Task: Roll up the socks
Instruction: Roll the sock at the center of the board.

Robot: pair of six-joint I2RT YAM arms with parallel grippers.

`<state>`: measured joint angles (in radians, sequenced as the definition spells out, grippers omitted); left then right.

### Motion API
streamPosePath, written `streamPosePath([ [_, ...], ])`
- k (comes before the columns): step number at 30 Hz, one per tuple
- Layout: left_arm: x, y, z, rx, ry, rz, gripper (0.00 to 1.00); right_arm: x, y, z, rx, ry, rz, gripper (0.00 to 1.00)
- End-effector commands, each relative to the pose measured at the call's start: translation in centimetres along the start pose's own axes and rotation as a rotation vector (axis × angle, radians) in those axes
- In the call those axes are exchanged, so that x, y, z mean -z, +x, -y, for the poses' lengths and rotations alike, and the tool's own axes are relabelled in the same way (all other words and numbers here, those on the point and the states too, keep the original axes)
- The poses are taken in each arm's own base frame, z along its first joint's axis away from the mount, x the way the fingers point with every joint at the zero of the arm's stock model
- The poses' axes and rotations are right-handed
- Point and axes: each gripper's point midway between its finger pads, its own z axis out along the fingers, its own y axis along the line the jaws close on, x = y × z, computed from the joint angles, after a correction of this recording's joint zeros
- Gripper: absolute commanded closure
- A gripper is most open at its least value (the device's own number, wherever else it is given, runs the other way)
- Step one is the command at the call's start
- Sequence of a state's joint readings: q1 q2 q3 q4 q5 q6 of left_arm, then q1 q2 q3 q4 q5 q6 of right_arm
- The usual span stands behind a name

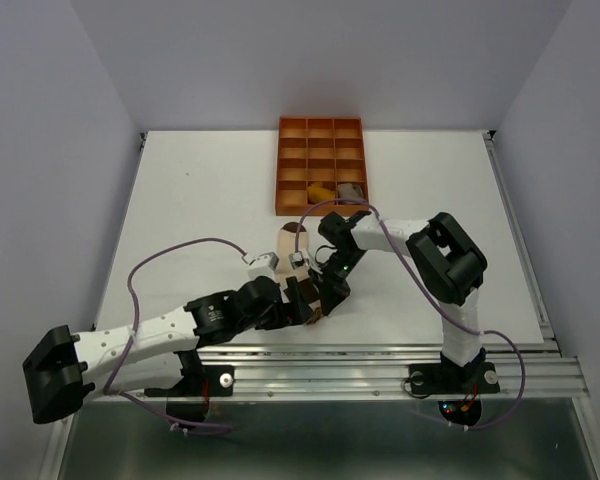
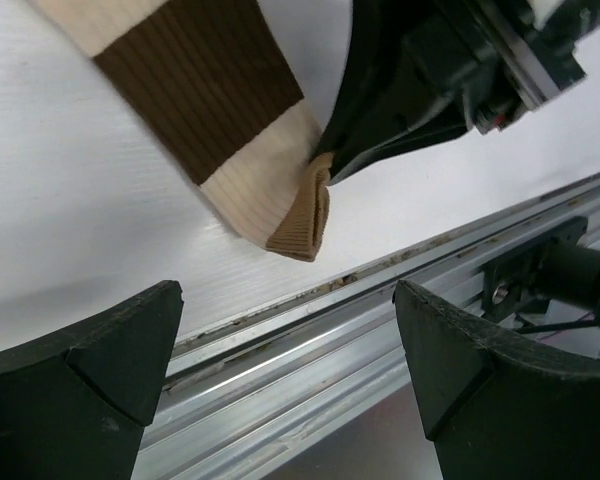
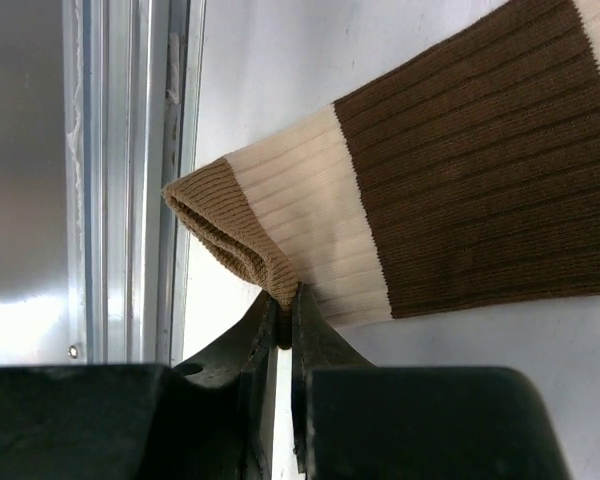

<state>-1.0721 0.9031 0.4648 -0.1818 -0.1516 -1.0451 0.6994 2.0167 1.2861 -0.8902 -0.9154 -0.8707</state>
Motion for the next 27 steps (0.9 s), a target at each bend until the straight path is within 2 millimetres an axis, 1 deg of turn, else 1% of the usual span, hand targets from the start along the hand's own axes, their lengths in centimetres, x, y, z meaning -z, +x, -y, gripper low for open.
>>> streamPosePath([
  [1,0.1,-1.1,3.9,-0.181,0.104,0.02,0.01,0.0,-0.6,1.0,-0.026,0.018,0.011,0.99],
  [2,0.1,-0.5,4.3,-0.218,0.116,-0.007,0.01,0.0,-0.7,1.1,-0.024,0.021,0.012,0.99],
  [4,-0.7,0.0,4.5,-0.278,0.104,-0.036,0.02,0.1,-0.8,1.2,-0.02,0.029,0.009,0.99],
  [5,-1.5,0.3,3.8,-0.325,0.063,-0.046,0.02,0.1,-0.7,1.2,-0.022,0.03,0.008,0.99],
  [6,-1.7,0.0,4.4,-0.345,0.065,-0.04,0.02,0.1,-0.7,1.2,-0.022,0.03,0.007,0.99],
  [9,-2.8,-0.3,5.1,-0.439,0.048,-0.042,0.03,0.0,-0.7,1.2,-0.025,0.027,0.013,0.99],
  [11,-3.2,0.0,5.6,-0.503,0.049,-0.058,0.05,0.1,-0.7,1.3,-0.023,0.033,0.011,0.99],
  [14,-3.4,0.4,5.7,-0.546,0.054,-0.08,0.09,0.1,-0.6,1.5,-0.019,0.042,0.003,0.99],
  [16,-3.7,0.7,5.3,-0.575,0.042,-0.096,0.14,0.1,-0.6,1.5,-0.018,0.045,0.003,0.99],
  [17,-3.8,1.0,4.9,-0.585,0.026,-0.115,0.14,0.1,-0.6,1.5,-0.017,0.046,0.002,0.99],
  [19,-3.7,1.2,4.7,-0.603,0.017,-0.134,0.14,0.1,-0.5,1.7,-0.019,0.052,-0.001,0.99],
  [22,-3.7,2.1,3.4,-0.62,-0.015,-0.188,0.15,0.2,-0.5,1.7,-0.02,0.056,-0.003,0.99],
  [24,-3.8,2.3,2.9,-0.626,-0.037,-0.198,0.16,0.2,-0.5,1.7,-0.021,0.058,-0.005,0.99],
  [25,-3.8,2.3,2.9,-0.627,-0.038,-0.201,0.16,0.2,-0.4,1.8,-0.02,0.06,-0.007,0.99],
  [27,-4.0,2.6,3.1,-0.636,-0.034,-0.218,0.22,0.1,-0.4,1.9,-0.02,0.062,-0.009,0.99],
])
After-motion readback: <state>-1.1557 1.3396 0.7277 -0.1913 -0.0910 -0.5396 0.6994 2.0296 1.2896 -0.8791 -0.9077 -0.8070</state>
